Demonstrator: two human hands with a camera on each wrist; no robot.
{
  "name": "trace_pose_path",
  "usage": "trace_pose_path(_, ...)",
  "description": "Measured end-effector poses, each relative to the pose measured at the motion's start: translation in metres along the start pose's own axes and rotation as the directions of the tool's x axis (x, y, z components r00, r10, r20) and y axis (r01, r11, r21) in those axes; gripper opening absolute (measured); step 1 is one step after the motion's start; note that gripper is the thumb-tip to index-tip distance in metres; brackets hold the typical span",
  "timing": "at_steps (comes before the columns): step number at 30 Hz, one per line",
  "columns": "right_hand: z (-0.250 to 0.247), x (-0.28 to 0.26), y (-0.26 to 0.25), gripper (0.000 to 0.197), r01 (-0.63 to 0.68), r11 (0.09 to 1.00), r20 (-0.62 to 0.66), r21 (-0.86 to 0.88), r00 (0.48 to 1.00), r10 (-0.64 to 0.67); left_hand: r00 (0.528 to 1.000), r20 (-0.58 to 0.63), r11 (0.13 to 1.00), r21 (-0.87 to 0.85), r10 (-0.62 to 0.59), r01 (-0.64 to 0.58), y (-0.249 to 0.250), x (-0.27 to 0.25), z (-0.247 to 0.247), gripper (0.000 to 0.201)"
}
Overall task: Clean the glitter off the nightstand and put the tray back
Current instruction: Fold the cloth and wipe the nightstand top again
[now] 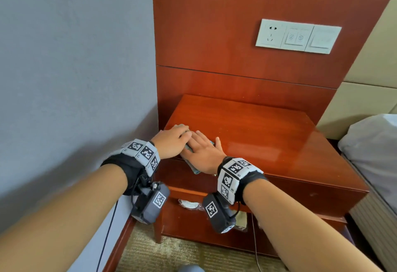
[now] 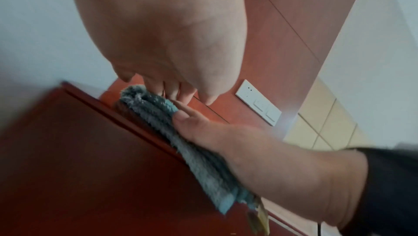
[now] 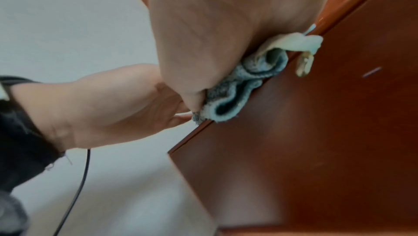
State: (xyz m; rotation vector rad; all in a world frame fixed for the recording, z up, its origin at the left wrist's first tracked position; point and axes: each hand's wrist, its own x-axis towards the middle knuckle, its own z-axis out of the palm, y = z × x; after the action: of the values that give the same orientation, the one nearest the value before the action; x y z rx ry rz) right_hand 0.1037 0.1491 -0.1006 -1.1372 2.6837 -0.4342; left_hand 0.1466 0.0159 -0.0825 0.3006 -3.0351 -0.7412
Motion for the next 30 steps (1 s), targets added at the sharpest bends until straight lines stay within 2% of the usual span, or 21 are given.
trace_pose_path(4,-0.018,-0.039,0.056,0.059,-0.137,0.990,-0.014,-0.034,0.990,0.137,0.990,0.088,0.994,0.001,0.107,-0.107,0.058,0.016,0.026,0.049)
trace_pose_path(7,-0.029,-0.070,0.089,0.055,-0.195,0.966,0.005,-0.172,0.980,0.199,0.972,0.164,0.984,0.032,0.170,-0.177,0.108,0.025,0.051,0.048)
trace_pose_path(11,-0.036,-0.087,0.106,0.058,-0.283,0.947,-0.007,-0.149,0.958,0.285,0.963,0.173,0.970,0.092,0.208,-0.226,0.136,0.030,0.067,0.047)
trace_pose_path(16,-0.032,-0.067,0.082,0.055,-0.248,0.963,0.002,-0.103,0.968,0.250,0.981,0.121,0.974,0.149,0.155,-0.172,0.108,0.027,0.049,0.047)
trace_pose_path(21,-0.010,-0.021,0.019,0.062,-0.135,0.990,0.029,-0.040,0.990,0.136,0.998,0.061,0.950,0.311,0.021,-0.040,0.053,0.016,0.006,0.049)
trace_pose_path(24,0.000,0.000,-0.015,0.063,-0.074,0.997,0.040,-0.014,0.996,0.075,0.993,0.075,0.929,0.367,-0.092,0.058,0.023,0.009,-0.017,0.047)
trace_pose_path(26,0.004,0.007,-0.024,0.063,-0.046,0.999,0.040,0.000,0.998,0.046,0.986,0.080,0.927,0.359,-0.143,0.106,0.013,0.005,-0.024,0.047)
trace_pose_path(30,-0.002,0.009,-0.009,0.066,-0.079,0.997,0.050,0.025,0.996,0.077,0.986,0.097,0.932,0.350,-0.133,0.092,0.029,0.012,-0.020,0.046)
